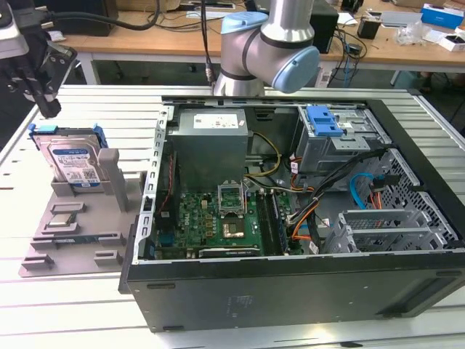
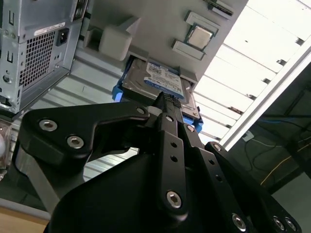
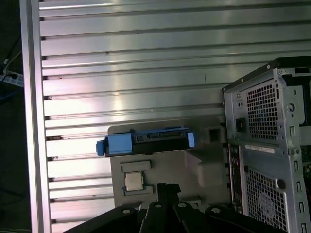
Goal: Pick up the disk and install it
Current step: 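Reach for the disk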
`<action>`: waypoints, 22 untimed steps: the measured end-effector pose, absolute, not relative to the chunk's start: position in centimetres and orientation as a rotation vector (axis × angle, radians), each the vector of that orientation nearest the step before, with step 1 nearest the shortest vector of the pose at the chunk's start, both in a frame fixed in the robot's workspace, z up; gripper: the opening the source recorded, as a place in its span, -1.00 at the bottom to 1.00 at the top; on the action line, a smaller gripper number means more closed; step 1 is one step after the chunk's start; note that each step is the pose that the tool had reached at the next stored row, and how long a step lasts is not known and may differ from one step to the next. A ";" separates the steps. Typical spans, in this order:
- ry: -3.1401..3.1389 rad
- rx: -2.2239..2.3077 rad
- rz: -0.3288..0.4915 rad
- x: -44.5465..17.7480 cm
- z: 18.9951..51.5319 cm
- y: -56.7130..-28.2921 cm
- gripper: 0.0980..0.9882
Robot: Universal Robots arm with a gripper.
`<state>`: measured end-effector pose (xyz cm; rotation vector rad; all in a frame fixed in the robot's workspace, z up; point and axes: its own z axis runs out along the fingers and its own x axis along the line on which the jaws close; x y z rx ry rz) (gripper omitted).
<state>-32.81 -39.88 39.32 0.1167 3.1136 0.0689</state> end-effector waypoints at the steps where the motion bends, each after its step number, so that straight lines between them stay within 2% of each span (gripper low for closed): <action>1: 3.114 0.117 0.069 -33.2 39.3 -39.9 -0.98; 9: 3.114 0.117 0.069 -35.9 39.3 -39.9 -0.98; 22: 3.114 0.117 0.069 -36.1 39.3 -39.9 -0.98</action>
